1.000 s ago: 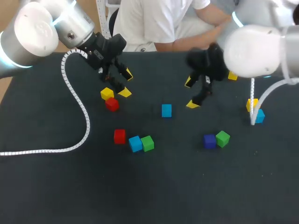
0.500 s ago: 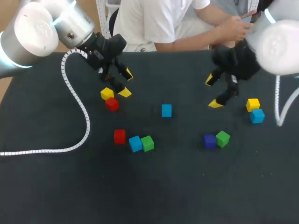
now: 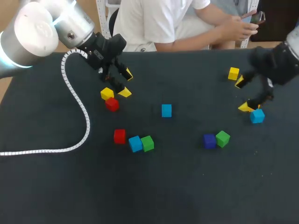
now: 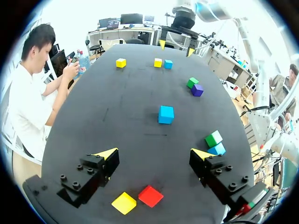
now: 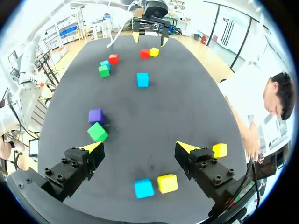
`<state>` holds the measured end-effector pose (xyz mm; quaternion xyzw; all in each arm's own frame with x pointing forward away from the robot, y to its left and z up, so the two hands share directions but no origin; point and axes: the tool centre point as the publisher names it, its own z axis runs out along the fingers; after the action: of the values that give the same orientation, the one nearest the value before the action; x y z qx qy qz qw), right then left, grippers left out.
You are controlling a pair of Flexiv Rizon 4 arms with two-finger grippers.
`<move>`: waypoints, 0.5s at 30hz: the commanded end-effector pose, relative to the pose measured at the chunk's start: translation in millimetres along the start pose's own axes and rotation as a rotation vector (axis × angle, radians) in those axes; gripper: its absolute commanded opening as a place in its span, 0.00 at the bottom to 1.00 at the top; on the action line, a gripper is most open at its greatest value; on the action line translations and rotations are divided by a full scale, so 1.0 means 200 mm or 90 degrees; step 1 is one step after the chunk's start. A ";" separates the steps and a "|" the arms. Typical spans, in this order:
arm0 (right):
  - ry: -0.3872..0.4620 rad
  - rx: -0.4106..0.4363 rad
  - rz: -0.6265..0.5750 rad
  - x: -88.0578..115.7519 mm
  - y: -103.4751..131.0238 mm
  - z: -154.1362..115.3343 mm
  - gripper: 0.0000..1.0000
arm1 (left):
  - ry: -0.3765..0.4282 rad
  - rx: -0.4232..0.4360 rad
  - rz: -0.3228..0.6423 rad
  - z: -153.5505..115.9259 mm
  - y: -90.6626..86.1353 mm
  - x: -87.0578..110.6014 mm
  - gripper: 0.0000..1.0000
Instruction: Place the blue cubes, place green cubes on the blue cubes, place the yellow cubes on the green cubes, then place the red cubes on the yellow cubes, and place purple cube on the red cubes.
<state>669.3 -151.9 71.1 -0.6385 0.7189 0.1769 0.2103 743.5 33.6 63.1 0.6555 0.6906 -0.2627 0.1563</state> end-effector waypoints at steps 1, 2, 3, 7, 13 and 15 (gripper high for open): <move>0.009 0.014 -0.002 0.04 0.07 -0.04 1.00 | 0.001 0.004 0.001 0.00 0.02 0.00 1.00; 0.014 0.013 -0.001 0.05 0.08 -0.05 1.00 | 0.001 0.004 0.001 0.00 0.02 0.00 1.00; 0.021 0.010 -0.003 0.06 0.10 -0.06 1.00 | 0.001 0.004 0.001 0.00 0.02 0.00 1.00; 0.038 -0.001 -0.011 0.11 0.15 -0.10 1.00 | 0.001 0.004 0.001 0.00 0.02 0.00 1.00; 0.052 -0.007 -0.016 0.18 0.22 -0.14 1.00 | 0.001 0.004 0.001 0.00 0.02 0.00 1.00; 0.054 -0.001 -0.020 0.19 0.23 -0.16 1.00 | 0.001 0.004 0.001 0.00 0.02 0.00 1.00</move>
<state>627.8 -190.6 72.4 -0.6590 0.7154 0.1545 0.1735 743.5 33.7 63.1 0.6555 0.6906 -0.2627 0.1563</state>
